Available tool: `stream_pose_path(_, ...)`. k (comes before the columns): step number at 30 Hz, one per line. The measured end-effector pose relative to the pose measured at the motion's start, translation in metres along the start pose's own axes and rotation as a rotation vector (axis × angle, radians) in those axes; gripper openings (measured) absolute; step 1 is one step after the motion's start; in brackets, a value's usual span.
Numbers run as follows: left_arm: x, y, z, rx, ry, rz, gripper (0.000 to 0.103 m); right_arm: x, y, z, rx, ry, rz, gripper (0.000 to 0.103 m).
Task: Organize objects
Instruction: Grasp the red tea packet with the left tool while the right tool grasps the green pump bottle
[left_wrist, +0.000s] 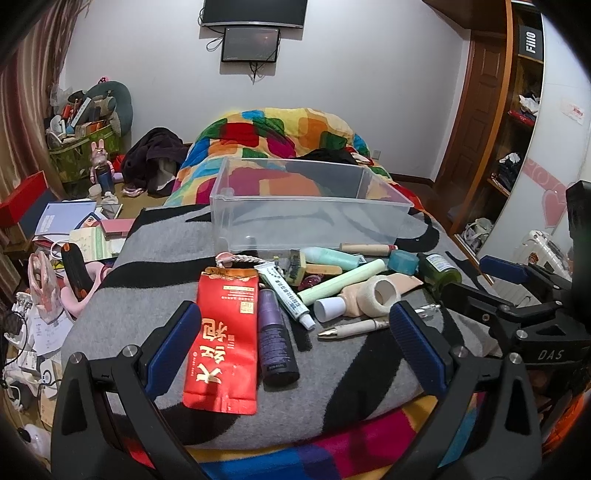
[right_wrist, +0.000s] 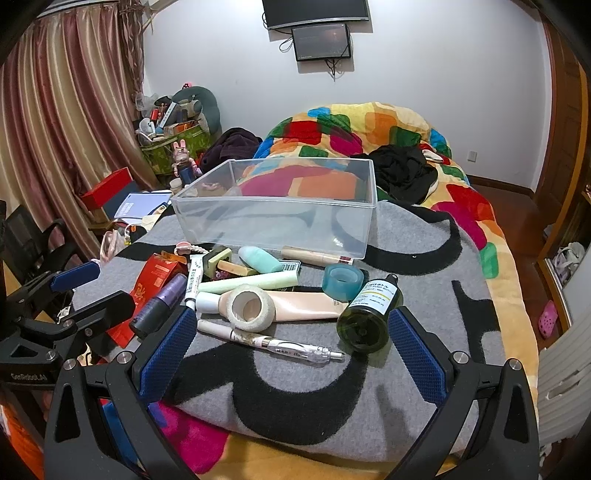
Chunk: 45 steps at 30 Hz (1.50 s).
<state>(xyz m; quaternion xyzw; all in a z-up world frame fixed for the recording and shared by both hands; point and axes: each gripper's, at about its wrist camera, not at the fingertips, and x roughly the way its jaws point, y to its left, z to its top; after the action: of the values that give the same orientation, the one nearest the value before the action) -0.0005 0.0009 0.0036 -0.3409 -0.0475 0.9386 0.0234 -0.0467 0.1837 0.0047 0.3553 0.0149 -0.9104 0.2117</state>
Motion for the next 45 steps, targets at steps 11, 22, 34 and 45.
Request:
stream_pose_path(11, 0.025, 0.057, 0.008, -0.108, 0.059, 0.078, 0.103, 0.012, -0.036, 0.01, 0.074, -0.014, -0.086, 0.103)
stream_pose_path(22, 0.079, 0.068, 0.013, -0.126, 0.189, 0.092, 0.103, 0.047, -0.077, 0.005, 0.21, 0.075, -0.095, 0.091)
stream_pose_path(34, 0.089, 0.079, 0.002, -0.116, 0.229, 0.132, 0.083, 0.066, -0.095, -0.002, 0.214, 0.15, -0.067, 0.044)
stream_pose_path(45, 0.085, 0.07, 0.009, -0.069, 0.197, 0.132, 0.054, 0.049, -0.084, -0.002, 0.123, 0.093, -0.105, 0.038)
